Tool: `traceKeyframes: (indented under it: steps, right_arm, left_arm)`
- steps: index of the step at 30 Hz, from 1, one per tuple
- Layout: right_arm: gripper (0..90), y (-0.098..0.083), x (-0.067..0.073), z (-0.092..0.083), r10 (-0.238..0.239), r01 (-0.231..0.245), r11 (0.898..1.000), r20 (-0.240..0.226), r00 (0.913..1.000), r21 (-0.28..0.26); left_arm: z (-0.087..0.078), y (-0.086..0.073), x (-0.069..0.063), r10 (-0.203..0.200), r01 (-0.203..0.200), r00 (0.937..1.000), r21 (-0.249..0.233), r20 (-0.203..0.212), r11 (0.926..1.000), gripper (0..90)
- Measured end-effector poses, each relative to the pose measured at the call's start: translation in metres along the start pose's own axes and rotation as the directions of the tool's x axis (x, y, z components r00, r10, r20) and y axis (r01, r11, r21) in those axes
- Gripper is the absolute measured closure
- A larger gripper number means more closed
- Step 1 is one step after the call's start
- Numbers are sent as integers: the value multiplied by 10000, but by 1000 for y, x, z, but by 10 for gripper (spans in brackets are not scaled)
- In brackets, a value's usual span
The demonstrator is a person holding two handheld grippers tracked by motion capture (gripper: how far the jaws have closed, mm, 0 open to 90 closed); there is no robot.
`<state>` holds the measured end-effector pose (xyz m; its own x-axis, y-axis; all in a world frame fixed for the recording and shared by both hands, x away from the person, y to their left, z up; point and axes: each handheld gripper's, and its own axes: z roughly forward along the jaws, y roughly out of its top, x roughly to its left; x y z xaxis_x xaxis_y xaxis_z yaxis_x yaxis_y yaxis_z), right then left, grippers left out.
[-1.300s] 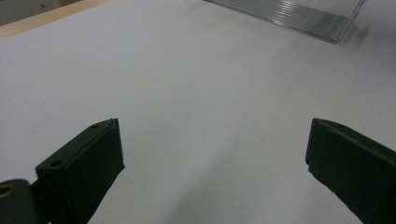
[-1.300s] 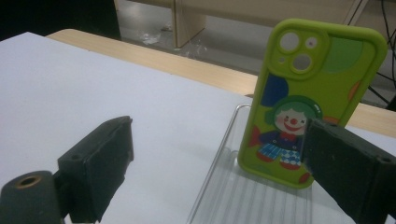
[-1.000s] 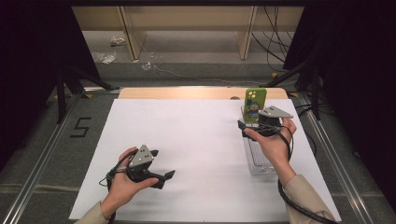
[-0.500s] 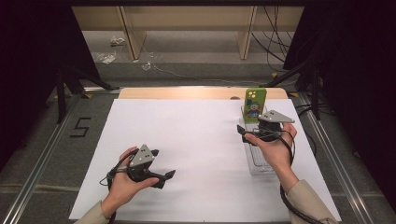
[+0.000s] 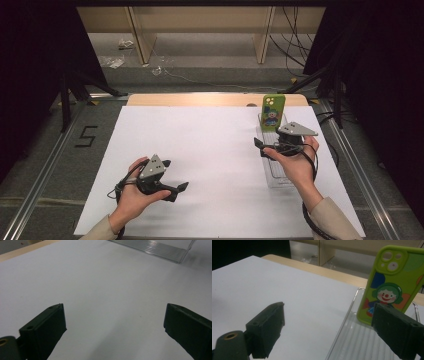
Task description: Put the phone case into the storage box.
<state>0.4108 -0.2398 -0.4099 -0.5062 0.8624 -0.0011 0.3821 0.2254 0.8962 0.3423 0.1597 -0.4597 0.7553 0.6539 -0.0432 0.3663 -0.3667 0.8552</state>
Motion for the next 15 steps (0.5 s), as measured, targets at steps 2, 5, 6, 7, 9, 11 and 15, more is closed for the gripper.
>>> traceKeyframes:
  steps: [2, 5, 6, 7, 9, 11, 15]
  right_arm:
    - [127, 0, 1, -1, -39, 39, 10000, -38, 10000, -13]
    - [127, -1, 1, -3, -57, 57, 10000, -76, 10000, -40]
    - [127, -1, 1, -4, -68, 68, 10000, -110, 9999, -37]
    - [127, -2, 1, -5, -80, 79, 10000, -130, 9999, -47]
    - [128, -3, 2, -6, -107, 106, 9999, -143, 9998, -53]
    - [128, -3, 2, -8, -132, 131, 9999, -166, 9998, -78]
    - [128, -5, 2, -12, -211, 208, 9997, -259, 9994, -135]
  left_arm:
    - [0, 0, 0, 8, -8, 10000, 11, -5, 10000, 36]
    - [0, 0, 0, 5, -5, 10000, 11, -9, 10000, 36]
    - [0, 0, 0, 1, -1, 10000, 9, -11, 10000, 36]
    - [0, 0, 0, 0, 0, 10000, 10, -15, 10000, 36]
    - [0, 0, 0, -7, 7, 10000, 12, -17, 10000, 36]
    - [0, 0, 0, -12, 12, 10000, 12, -19, 10000, 36]
    - [0, 0, 0, -14, 14, 10000, -3, -16, 10000, 36]
